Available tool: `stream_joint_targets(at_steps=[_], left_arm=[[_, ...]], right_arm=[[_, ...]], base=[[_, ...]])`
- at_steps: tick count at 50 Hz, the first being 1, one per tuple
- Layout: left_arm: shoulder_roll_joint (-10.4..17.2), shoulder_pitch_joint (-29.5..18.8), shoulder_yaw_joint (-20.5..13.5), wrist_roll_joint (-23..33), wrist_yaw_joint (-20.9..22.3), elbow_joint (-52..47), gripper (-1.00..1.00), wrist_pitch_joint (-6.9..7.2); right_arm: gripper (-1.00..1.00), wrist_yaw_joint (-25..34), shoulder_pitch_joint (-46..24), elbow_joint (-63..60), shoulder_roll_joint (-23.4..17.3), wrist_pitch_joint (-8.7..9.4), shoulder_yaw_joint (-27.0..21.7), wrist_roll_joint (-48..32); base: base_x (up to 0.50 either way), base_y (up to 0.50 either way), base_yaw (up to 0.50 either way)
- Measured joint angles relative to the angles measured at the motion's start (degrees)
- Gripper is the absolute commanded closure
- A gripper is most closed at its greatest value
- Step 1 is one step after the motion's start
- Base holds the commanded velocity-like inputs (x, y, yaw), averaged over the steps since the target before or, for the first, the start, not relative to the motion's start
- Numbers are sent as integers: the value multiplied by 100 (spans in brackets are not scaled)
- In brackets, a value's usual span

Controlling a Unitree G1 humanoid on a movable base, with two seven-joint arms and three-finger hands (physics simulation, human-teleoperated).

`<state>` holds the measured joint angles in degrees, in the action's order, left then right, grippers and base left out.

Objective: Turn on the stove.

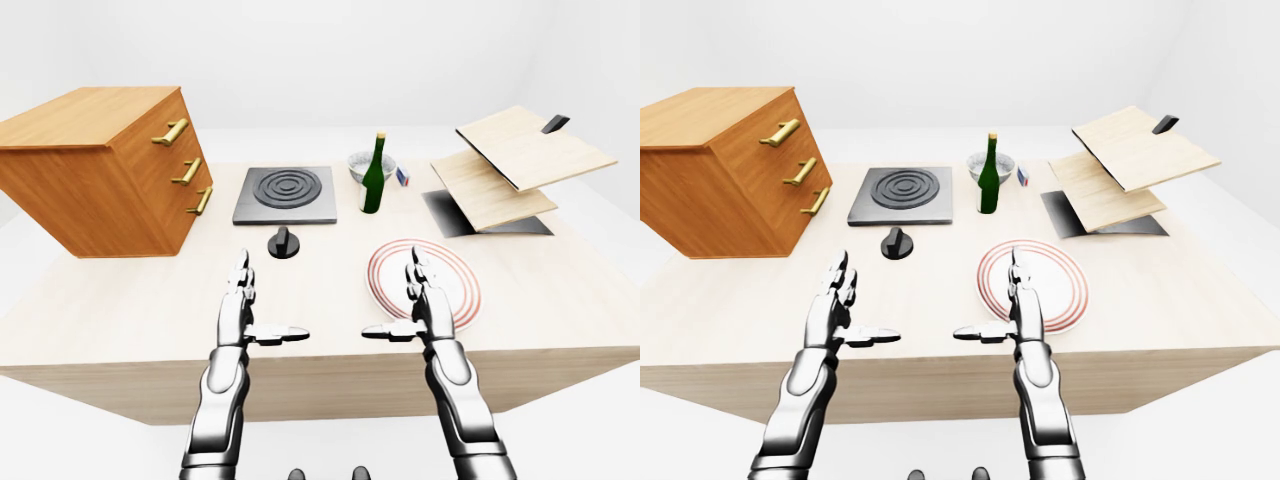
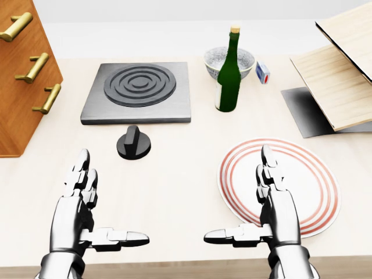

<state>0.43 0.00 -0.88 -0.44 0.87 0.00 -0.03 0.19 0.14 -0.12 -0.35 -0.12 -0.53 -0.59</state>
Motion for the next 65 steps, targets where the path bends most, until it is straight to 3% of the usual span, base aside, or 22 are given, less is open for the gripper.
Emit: stream_joint_targets(at_steps=[8,34,55,65], left_arm=[[37,17,-76,-34,72,-16,-100,2],[57,-14,-120,-53,125,-78,-100,17],[79,15,-188,-82,101,-120,-100,66],[61,-37,-156,-36,46,173,-100,-87]], right_arm=[[-100,43,27,-32,-34,6,-49,-55],[-100,208,26,-104,-50,20,-65,-57],[-100,74,62,-51,-37,-24,-54,-146],[-100,60,70,-132,-48,31,-88,-116]], base=[[13,0,0],[50,0,0],[0,0,0],[0,0,0]])
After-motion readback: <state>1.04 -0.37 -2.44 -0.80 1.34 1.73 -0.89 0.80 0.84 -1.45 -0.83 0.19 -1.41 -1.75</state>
